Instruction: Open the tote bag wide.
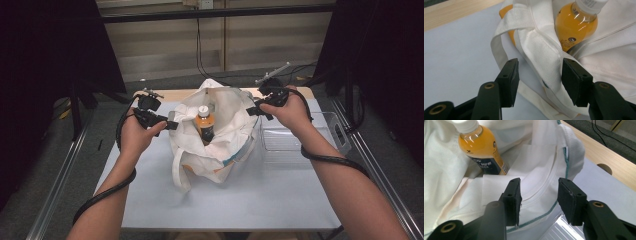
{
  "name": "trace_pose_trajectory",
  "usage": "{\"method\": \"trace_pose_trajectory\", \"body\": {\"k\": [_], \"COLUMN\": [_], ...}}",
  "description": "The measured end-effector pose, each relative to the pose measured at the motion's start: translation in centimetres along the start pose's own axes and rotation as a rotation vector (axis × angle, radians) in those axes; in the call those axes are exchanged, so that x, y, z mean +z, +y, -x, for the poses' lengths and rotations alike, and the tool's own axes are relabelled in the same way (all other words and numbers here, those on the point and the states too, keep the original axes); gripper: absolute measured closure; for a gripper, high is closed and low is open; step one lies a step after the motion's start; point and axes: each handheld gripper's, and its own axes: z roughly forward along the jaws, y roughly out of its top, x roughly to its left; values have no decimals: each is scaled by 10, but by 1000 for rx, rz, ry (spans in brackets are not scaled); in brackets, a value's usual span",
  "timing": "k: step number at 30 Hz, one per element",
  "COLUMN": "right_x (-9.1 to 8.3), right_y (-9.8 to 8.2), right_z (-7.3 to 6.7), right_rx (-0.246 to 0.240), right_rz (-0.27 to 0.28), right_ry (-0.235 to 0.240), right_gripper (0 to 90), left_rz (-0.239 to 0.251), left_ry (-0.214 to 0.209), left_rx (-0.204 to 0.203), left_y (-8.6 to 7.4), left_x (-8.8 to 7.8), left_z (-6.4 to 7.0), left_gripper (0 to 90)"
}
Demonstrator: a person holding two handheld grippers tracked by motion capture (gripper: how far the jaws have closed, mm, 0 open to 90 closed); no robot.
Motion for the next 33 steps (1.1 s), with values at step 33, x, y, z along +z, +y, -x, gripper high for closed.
{"method": "trace_pose_trajectory", "body": {"k": [33], "right_x": [49], "right_y": [-4], "right_z": [-11], "right_rx": [-28], "right_rz": [-62], "right_ry": [78], "right_gripper": [818], "left_rz": [-35], "left_ry": [-2], "left_rx": [93], "left_y": [19], "left_x": [32], "left_z": [4], "left_gripper": [724]}}
